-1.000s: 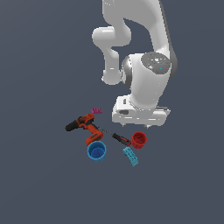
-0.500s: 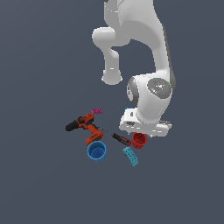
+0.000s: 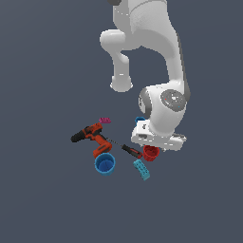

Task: Pick up a designated object from a clutter of objects.

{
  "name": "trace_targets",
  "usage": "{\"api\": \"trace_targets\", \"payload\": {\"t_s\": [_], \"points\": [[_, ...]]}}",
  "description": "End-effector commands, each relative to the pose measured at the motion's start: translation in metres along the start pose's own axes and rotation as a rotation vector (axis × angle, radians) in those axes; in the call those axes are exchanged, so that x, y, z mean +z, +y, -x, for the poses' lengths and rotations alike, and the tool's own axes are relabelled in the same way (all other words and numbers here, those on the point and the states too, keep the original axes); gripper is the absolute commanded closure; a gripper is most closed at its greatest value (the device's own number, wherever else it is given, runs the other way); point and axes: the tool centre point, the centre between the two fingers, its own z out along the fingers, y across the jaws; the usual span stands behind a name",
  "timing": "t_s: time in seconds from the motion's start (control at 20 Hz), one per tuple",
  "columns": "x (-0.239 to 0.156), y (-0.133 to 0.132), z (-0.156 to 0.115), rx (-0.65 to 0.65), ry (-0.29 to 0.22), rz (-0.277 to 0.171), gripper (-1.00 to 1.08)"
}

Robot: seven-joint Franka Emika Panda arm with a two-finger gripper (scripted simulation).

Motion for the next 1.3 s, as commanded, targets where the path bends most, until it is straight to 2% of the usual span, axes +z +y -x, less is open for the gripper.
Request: {"api": "trace_targets", "payload": {"t_s": [0.0, 0.45, 0.7, 0.75, 1.25], "points": [[0.004, 0.0, 0.0, 0.001, 0.0, 0.0, -0.92], [0.043, 0.0, 0.001, 0.003, 0.001, 0.0, -0.92], [0.05, 0.0, 0.0, 0.004, 0.001, -0.001, -0.92], [0.05, 0.0, 0.0, 0.004, 0.001, -0.001, 1.08], [0.047, -0.001, -0.001, 0.003, 0.005, -0.003, 1.08]]}}
